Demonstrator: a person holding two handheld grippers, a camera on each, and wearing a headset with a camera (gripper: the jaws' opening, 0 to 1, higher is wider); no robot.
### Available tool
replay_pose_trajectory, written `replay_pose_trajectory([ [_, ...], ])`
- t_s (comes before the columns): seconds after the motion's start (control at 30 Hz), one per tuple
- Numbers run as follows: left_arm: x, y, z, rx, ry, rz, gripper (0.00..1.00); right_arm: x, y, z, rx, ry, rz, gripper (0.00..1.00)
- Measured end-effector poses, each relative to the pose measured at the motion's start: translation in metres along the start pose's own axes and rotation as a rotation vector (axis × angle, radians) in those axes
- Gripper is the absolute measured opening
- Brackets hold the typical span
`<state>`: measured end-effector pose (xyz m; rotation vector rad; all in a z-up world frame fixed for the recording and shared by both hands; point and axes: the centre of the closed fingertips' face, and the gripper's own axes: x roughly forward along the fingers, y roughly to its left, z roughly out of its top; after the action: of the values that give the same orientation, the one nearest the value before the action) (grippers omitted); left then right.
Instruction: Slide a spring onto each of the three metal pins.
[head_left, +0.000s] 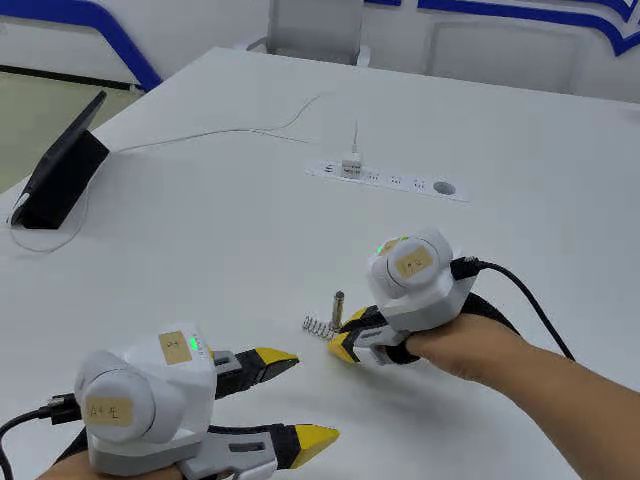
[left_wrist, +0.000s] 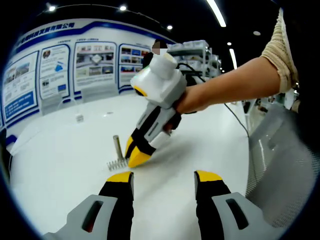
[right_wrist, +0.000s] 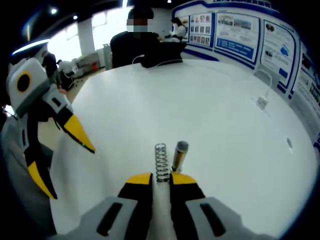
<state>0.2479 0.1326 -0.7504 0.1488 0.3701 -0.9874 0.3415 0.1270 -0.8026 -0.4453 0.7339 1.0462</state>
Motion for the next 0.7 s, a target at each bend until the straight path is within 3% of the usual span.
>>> replay_pose_trajectory([
  [0.37, -0.003, 0.002, -0.001, 0.002, 0.005, 0.005, 0.5, 0.001, 0.004, -0.001, 0.001, 0.0, 0.017, 0.12],
  [0.7, 0.0, -0.001, 0.0, 0.009, 0.004, 0.0, 0.49, -0.021, 0.014, -0.005, -0.039, 0.01, 0.027, 0.12],
])
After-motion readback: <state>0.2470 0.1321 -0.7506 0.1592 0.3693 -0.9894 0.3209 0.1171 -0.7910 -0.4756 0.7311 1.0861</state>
